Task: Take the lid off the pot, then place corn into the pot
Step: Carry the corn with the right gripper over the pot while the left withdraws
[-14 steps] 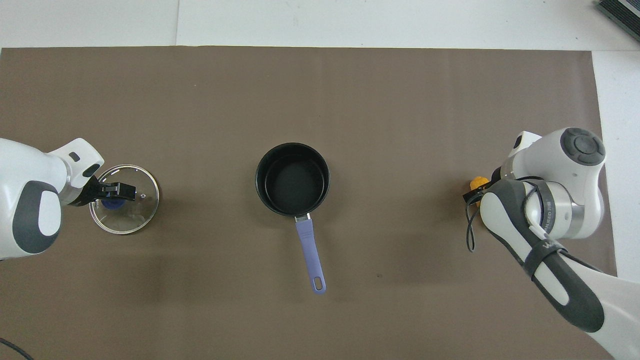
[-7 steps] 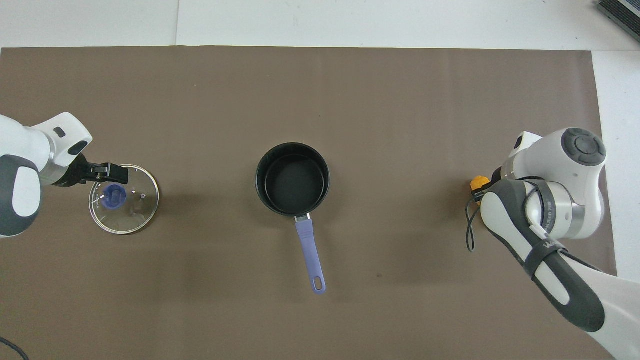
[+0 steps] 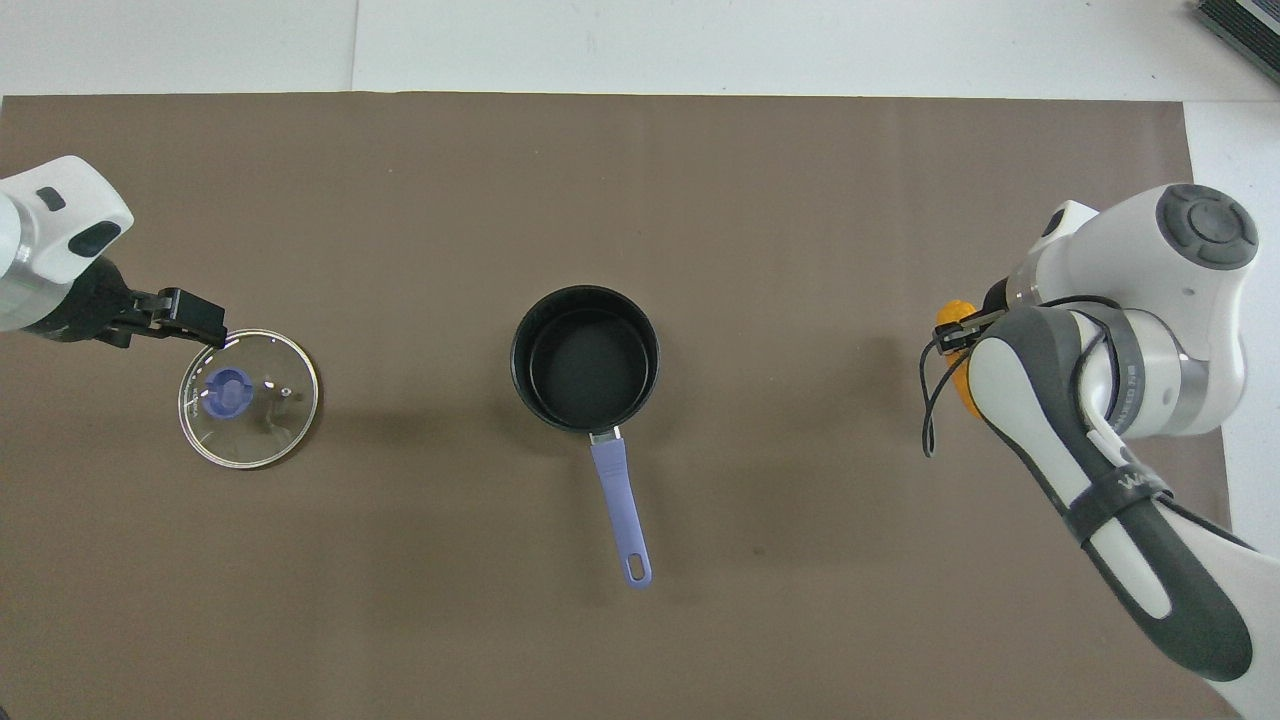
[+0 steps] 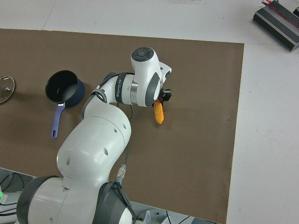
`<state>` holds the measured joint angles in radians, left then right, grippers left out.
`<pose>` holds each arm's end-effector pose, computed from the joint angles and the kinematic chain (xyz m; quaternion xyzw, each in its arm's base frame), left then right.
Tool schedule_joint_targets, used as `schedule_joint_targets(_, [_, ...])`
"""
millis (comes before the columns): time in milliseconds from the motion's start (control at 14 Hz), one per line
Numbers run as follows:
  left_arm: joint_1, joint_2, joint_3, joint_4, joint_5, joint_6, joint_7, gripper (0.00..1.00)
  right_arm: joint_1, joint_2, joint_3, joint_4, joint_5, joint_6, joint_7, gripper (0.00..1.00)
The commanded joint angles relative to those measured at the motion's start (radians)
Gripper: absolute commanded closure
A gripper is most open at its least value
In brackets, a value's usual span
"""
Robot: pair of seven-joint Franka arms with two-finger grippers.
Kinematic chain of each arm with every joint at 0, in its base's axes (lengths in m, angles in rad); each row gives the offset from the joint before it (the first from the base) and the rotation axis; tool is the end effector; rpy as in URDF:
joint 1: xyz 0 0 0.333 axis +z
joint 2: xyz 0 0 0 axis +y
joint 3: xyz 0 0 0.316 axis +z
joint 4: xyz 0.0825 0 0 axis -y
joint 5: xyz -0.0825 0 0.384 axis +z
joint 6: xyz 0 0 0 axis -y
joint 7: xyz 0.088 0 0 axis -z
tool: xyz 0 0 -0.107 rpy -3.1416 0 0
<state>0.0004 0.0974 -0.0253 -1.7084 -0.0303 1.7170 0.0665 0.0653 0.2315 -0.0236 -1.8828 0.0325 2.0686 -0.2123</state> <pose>0.5834 -0.0168 0.5160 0.9980 -0.0428 -0.0440 0.0170 0.6065 0.0277 0.3828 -0.9926 -0.1188 0.0217 0.0133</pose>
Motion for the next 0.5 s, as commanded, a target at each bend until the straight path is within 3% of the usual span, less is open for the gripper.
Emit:
schedule_joint_targets(0, [-0.017,-0.004,0.008,0.082,0.001,-0.111,-0.017,0.0,0.022,0.003,0.024,0.092,0.018,-0.097,0.077,1.0])
schedule_joint_targets(214, [-0.017,-0.042,0.007,0.089,0.0,-0.151,-0.017,0.0,0.135,0.012,0.025,0.187,-0.002,-0.175,0.242,1.0])
schedule_joint_targets(429, [-0.016,-0.088,0.008,0.093,0.003,-0.198,-0.008,0.0,0.264,0.017,0.025,0.212,-0.046,-0.186,0.413,1.0])
